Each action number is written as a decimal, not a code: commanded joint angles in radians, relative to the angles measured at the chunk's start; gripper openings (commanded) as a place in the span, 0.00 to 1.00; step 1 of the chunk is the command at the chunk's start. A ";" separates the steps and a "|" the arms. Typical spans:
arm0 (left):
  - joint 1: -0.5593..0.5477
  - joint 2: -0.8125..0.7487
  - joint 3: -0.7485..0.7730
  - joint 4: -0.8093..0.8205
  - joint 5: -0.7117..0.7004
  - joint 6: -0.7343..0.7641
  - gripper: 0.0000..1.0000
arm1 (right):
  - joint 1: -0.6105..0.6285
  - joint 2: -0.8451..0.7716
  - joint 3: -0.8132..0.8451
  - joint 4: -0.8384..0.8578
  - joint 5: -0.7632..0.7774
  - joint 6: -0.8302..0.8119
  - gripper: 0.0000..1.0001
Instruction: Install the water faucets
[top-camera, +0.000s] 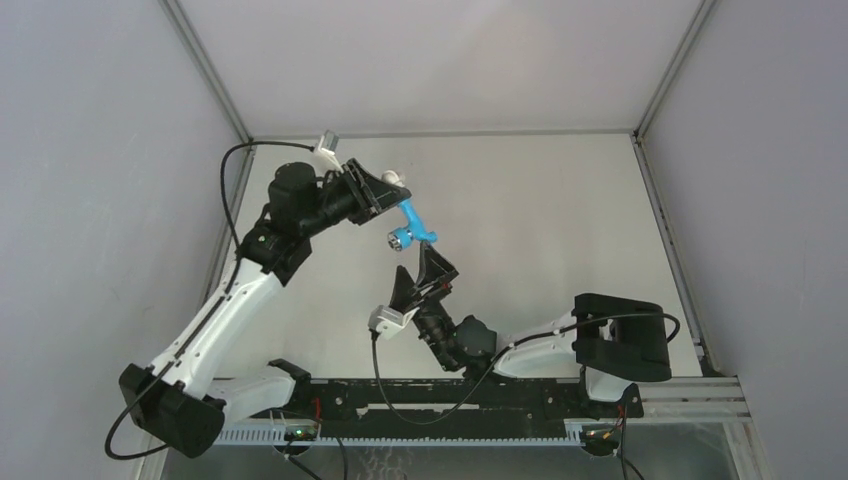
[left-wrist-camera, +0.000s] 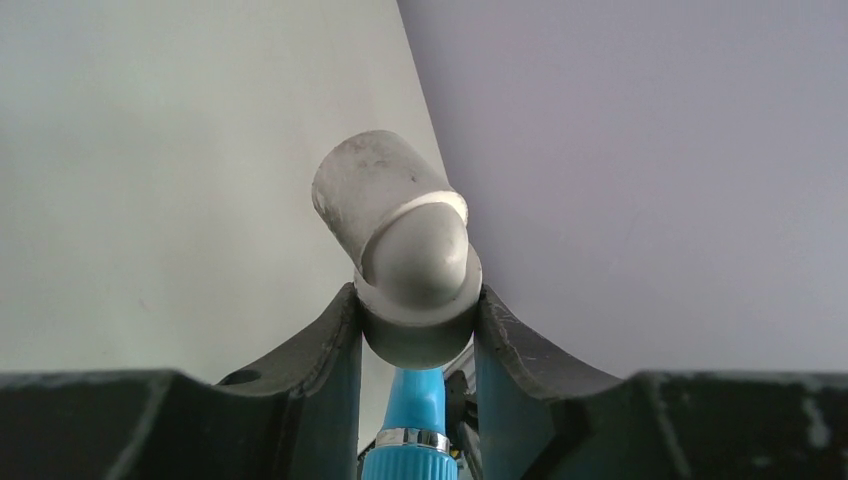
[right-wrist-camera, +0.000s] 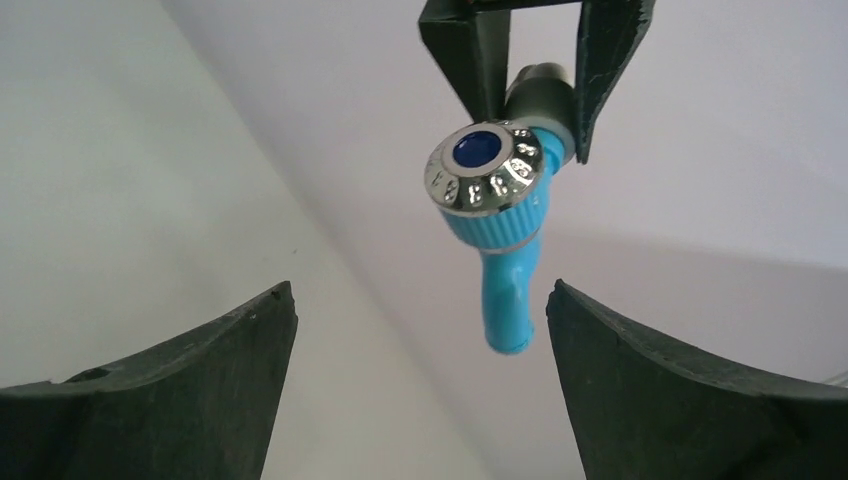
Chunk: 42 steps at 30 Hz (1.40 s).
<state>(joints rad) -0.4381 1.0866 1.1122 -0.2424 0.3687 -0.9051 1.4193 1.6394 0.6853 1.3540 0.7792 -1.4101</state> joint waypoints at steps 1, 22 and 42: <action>0.015 0.092 -0.047 0.236 0.039 0.035 0.00 | 0.031 -0.023 -0.048 -0.059 0.124 0.174 1.00; 0.046 0.938 0.467 0.270 0.166 0.140 0.00 | -0.397 -0.931 -0.064 -1.412 -0.032 1.454 1.00; 0.104 1.323 1.029 -0.161 0.075 0.216 1.00 | -0.392 -0.969 -0.010 -1.549 0.043 1.546 1.00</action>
<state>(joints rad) -0.3431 2.4603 2.0705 -0.3618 0.4507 -0.7166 1.0271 0.6689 0.6075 -0.2028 0.8085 0.1097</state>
